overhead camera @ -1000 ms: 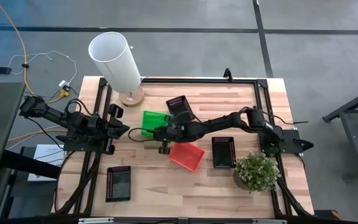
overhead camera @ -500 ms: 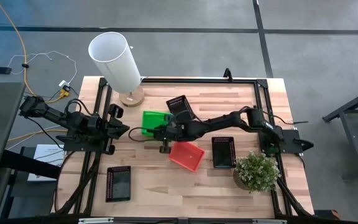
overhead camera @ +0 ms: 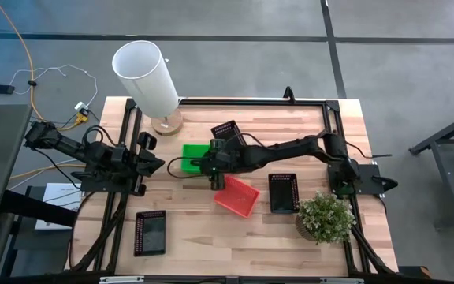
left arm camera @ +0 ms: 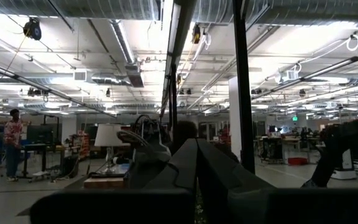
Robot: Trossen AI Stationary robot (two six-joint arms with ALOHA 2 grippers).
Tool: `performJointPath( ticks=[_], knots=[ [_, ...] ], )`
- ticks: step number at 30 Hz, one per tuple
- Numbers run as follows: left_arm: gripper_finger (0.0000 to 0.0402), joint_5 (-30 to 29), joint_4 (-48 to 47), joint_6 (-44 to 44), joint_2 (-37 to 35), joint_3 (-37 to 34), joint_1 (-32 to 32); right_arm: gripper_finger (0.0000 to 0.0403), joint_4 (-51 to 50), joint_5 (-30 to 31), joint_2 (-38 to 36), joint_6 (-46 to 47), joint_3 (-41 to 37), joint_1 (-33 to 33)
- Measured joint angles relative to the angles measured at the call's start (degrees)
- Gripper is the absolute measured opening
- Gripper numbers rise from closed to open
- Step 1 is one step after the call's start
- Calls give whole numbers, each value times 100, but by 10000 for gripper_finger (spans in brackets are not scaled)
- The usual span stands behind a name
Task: Stack baskets by color
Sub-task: Stack the bottom black bin on the middle black bin
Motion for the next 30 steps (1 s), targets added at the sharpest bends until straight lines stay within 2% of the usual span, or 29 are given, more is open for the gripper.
performJointPath(
  ticks=[4, 9, 15, 21, 26, 30],
  knots=[
    [0, 0, -66, 0, 0, 0, 1, 258, -468, -271, -295, 12, -216, -118],
    [0, 0, -154, 0, -28, 2, 0, 259, -55, -255, -1262, 205, -1518, -164],
    [0, -285, -354, 2, -29, 2, 0, 259, 2217, -249, -3208, 970, -4034, -132],
    [0, -1111, -711, 240, -27, 4, 2, 259, 5162, -266, -4736, 1453, -6225, -21],
    [0, -1168, -993, 216, 16, 4, 2, 259, 7146, -286, -5251, 1170, -7254, 2],
    [0, -1113, -1014, 242, 66, 4, 2, 259, 7300, -289, -5407, 1061, -7420, 2]
  ],
)
